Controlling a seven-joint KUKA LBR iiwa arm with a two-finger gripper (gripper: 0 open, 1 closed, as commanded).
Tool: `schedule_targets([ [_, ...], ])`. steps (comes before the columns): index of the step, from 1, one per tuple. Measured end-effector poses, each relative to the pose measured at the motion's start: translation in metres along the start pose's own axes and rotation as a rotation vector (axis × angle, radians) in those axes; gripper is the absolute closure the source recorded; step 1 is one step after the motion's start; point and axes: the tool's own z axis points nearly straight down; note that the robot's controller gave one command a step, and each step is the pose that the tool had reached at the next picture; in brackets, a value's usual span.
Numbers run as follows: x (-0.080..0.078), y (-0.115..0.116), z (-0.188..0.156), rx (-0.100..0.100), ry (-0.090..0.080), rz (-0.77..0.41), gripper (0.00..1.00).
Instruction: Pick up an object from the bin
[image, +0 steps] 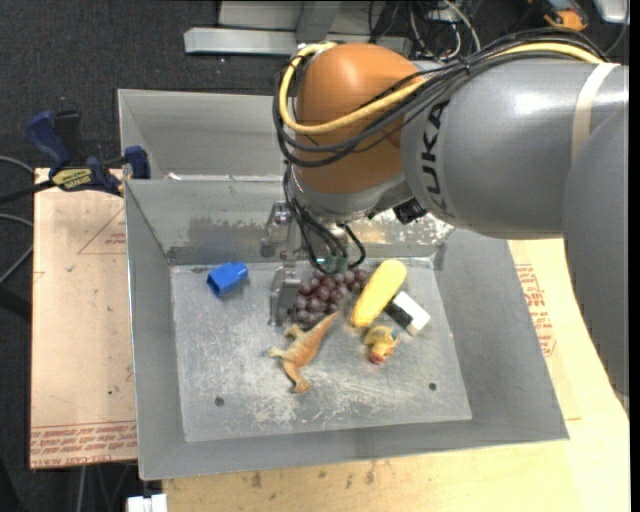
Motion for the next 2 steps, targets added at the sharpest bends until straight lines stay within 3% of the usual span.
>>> schedule_targets([
  [1, -0.002, -0.001, -0.005, -0.001, -0.008, 0.003, 0.0],
  [2, -0.044, 0.026, 0.07, -0.003, -0.014, -0.023, 0.0],
])
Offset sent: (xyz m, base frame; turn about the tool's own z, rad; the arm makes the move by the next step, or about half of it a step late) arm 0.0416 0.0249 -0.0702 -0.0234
